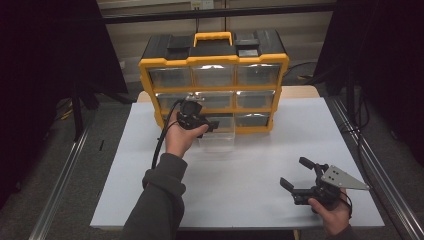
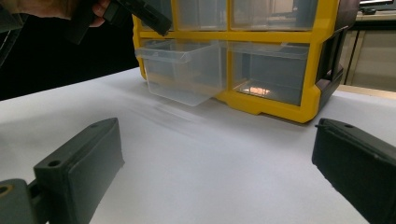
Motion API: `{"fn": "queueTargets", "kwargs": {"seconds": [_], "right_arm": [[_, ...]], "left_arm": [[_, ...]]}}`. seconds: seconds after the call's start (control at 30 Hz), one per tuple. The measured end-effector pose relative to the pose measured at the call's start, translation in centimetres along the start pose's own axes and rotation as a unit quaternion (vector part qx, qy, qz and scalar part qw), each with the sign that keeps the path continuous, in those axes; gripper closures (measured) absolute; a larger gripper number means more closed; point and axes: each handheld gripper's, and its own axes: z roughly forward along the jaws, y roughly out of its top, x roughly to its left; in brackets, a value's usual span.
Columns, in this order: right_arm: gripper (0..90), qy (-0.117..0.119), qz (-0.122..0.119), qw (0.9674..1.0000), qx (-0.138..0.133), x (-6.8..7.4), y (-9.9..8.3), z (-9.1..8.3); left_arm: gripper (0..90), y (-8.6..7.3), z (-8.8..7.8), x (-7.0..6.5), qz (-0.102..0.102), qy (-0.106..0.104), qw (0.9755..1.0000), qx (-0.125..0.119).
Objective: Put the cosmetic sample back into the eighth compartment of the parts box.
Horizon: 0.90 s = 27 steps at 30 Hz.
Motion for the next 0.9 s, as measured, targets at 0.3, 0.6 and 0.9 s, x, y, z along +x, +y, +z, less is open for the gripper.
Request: {"fn": "queueTargets", "kwargs": {"seconds": [0.3,0.6,0.9], "right_arm": [[1.1,0.001,0.000,1.0000,-0.001,0.02,0.00,0.06],[1.1,0.001,-0.001,1.0000,-0.001,-0.02,0.00,0.00],[1.1,0.000,0.000,1.0000,-0.003,-0.02,0.02,-0.02]], "left_arm": [[39.9,-0.05,0.49,-0.32,-0.005,0.001,1.0000,-0.001],[40.0,-0.06,0.80,-0.42,-0.003,0.007,1.0000,0.003],[39.9,-0.15,1.05,-0.52,-0.003,0.007,1.0000,0.003]]}}
